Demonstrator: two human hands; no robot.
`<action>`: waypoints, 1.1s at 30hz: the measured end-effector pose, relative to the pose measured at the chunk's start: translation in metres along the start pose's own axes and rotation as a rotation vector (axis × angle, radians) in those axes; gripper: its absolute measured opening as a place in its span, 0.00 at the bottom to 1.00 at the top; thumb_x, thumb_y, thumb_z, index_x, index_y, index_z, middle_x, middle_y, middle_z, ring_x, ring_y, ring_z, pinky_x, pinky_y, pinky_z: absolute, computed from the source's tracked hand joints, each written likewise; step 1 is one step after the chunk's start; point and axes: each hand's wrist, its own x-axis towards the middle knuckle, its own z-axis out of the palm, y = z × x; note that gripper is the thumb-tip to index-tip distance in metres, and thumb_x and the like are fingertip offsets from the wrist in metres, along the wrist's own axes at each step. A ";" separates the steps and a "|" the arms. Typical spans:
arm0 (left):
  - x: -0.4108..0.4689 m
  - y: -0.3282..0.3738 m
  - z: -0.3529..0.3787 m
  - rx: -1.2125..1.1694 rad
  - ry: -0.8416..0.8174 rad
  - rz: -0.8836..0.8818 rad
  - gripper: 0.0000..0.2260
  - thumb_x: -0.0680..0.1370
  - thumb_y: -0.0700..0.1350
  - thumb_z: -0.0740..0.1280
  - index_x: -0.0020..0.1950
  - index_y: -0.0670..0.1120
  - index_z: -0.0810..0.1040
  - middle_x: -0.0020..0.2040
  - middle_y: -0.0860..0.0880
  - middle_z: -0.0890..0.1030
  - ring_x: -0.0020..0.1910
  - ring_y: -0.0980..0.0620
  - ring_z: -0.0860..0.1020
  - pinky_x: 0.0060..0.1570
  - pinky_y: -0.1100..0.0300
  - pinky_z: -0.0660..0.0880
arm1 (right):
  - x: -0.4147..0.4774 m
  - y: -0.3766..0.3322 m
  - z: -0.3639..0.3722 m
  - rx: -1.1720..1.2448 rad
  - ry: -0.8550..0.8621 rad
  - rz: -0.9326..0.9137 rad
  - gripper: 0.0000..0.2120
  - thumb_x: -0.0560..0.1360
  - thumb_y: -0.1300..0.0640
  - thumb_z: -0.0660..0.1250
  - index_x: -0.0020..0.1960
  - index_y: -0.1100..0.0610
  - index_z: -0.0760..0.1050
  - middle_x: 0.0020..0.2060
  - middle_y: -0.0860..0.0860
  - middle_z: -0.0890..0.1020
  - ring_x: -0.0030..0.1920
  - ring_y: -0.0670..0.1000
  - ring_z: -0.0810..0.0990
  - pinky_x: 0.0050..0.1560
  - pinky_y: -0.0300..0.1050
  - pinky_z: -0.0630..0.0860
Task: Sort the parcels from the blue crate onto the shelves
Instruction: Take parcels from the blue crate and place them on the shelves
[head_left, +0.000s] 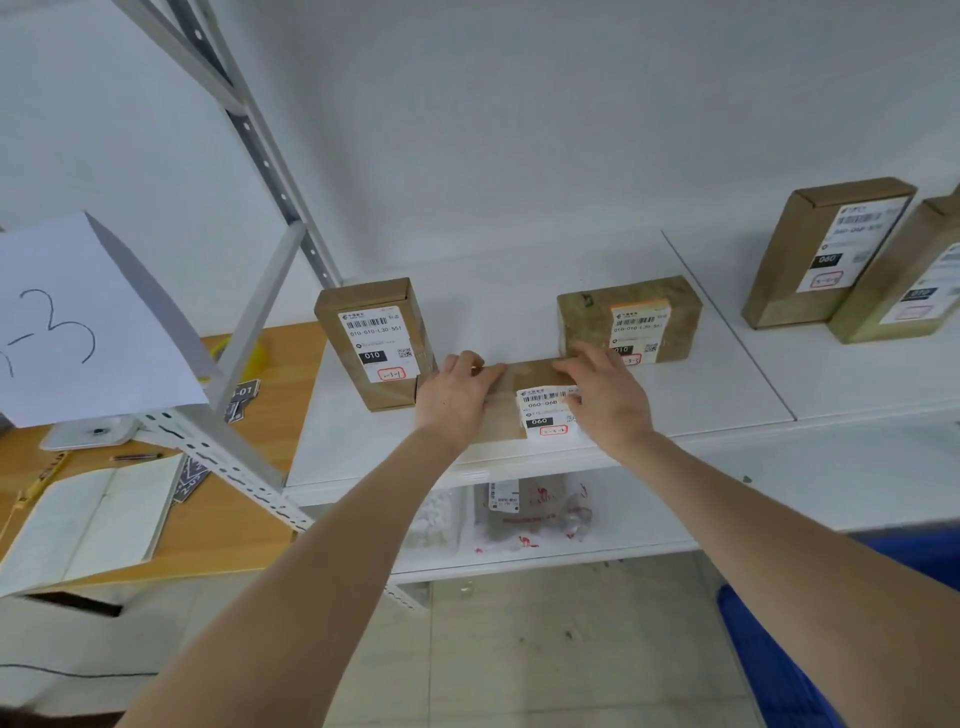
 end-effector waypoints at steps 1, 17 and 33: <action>-0.003 0.001 0.001 0.019 0.018 -0.003 0.23 0.79 0.41 0.59 0.73 0.54 0.64 0.67 0.49 0.68 0.66 0.48 0.66 0.55 0.54 0.70 | 0.000 -0.001 0.000 -0.039 0.001 -0.031 0.20 0.76 0.62 0.65 0.68 0.55 0.71 0.68 0.50 0.68 0.67 0.54 0.65 0.62 0.49 0.71; 0.004 0.001 0.010 0.019 0.072 -0.051 0.19 0.76 0.40 0.64 0.67 0.50 0.70 0.63 0.49 0.73 0.62 0.47 0.72 0.44 0.54 0.75 | 0.002 -0.013 0.015 -0.124 0.087 -0.040 0.17 0.74 0.70 0.62 0.60 0.60 0.71 0.61 0.54 0.72 0.62 0.55 0.68 0.37 0.44 0.71; 0.000 0.000 0.014 0.176 0.189 0.077 0.23 0.53 0.36 0.80 0.45 0.47 0.80 0.39 0.49 0.77 0.34 0.48 0.77 0.20 0.65 0.62 | -0.022 0.006 0.060 0.425 0.091 0.486 0.10 0.76 0.58 0.67 0.56 0.59 0.76 0.51 0.54 0.80 0.51 0.55 0.79 0.52 0.51 0.76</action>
